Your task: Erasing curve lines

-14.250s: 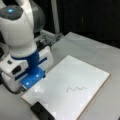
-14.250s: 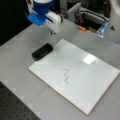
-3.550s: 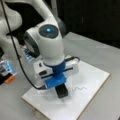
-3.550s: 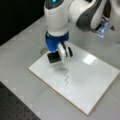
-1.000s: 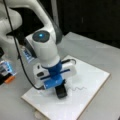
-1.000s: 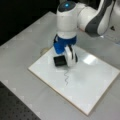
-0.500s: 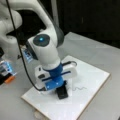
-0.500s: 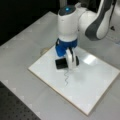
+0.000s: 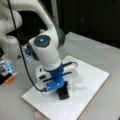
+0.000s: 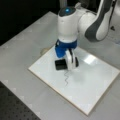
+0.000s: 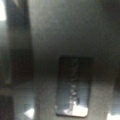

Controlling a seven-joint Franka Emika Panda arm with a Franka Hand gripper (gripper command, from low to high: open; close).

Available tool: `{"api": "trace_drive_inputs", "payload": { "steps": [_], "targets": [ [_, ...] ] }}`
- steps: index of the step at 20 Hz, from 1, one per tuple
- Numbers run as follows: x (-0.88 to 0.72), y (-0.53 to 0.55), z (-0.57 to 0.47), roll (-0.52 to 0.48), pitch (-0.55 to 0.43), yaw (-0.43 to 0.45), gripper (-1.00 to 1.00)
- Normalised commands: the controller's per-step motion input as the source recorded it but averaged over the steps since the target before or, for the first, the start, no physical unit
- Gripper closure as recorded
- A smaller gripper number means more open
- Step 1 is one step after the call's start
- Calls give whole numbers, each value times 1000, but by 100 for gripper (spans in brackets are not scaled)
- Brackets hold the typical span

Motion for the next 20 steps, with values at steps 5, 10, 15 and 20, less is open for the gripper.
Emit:
{"api": "trace_drive_inputs", "payload": {
  "steps": [5, 10, 15, 20],
  "targets": [
    [202, 208, -131, 74, -15, -193, 100],
    [205, 206, -121, 80, 4, -183, 100],
    [127, 166, -100, 85, 29, -183, 100],
    [114, 149, -98, 78, 37, -178, 100]
  ]
}}
